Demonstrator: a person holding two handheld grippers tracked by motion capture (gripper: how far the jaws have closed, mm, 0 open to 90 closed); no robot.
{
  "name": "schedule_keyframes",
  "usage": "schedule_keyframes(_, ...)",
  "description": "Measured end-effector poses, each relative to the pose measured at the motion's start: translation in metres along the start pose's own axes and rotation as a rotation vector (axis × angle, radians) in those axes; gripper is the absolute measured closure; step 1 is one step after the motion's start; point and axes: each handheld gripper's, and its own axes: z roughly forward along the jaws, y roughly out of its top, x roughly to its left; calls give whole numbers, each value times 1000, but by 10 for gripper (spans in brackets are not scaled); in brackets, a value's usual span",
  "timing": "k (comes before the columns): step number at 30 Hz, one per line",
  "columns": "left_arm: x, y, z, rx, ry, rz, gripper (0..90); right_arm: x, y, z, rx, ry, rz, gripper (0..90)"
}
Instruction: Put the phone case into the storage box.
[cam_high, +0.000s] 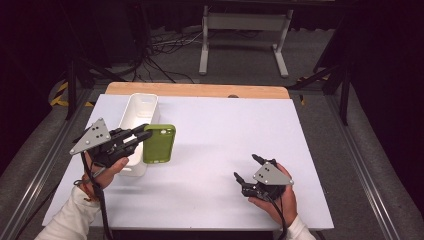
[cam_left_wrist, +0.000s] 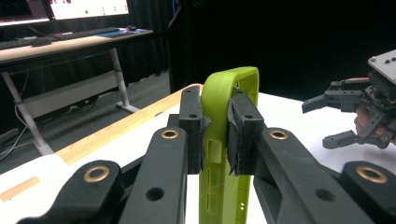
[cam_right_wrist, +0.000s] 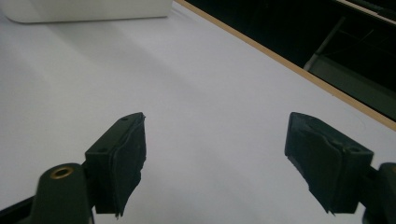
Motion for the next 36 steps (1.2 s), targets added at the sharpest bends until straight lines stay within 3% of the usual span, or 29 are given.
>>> schedule_keyframes(24, 15, 0, -14, -31, 51, -30, 785, -1, -1, 1, 10, 2, 2, 213)
schedule_keyframes(36, 19, 2, -20, -33, 69, -17, 786, -1, -1, 2, 10, 3, 0, 213)
